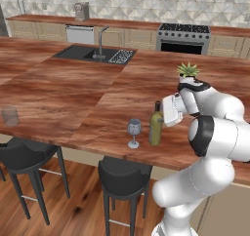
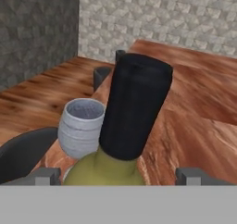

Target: There is a wine glass and glass cup on the dining counter. Place the wine bottle next to the wine glass and the juice bottle next to the glass cup.

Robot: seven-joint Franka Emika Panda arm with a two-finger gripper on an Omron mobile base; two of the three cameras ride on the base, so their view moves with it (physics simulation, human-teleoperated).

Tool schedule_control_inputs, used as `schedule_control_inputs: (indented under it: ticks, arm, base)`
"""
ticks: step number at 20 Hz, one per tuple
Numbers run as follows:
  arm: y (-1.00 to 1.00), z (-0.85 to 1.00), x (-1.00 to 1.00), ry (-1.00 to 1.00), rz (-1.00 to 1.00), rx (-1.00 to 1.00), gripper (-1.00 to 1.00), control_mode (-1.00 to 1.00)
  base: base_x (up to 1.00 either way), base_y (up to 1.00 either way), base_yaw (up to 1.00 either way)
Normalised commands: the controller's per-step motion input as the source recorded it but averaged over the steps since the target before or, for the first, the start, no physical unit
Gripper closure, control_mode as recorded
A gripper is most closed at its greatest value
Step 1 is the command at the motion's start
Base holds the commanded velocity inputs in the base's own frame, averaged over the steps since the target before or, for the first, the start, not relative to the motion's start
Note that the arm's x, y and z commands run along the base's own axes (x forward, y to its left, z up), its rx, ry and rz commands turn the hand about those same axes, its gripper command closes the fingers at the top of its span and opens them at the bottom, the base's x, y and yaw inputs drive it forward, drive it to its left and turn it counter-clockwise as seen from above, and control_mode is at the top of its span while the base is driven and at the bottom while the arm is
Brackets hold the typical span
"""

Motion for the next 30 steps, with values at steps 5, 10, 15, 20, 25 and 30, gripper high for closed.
schedule_control_inputs:
  ticks: [5, 10, 15, 20, 25, 30]
  arm:
    - [-0.21, 0.01, -0.01, 0.05, 0.00, 0.02, -1.00, -1.00]
    - [-0.24, 0.05, -0.10, 0.08, 0.00, 0.03, -1.00, -1.00]
    - [-0.25, 0.12, -0.18, 0.03, 0.00, 0.03, -1.00, -1.00]
    - [-0.25, 0.16, -0.30, 0.00, 0.00, 0.01, -1.00, -1.00]
    - [-0.16, 0.21, -0.39, 0.01, -0.07, 0.00, -1.00, -1.00]
    - [-0.01, 0.23, -0.41, 0.07, -0.30, 0.00, -1.00, -1.00]
  base:
    - [0.00, 0.00, 0.00]
    - [0.00, 0.00, 0.00]
    - [0.00, 0.00, 0.00]
    - [0.00, 0.00, 0.00]
    - [0.00, 0.00, 0.00]
    - [0.00, 0.00, 0.00]
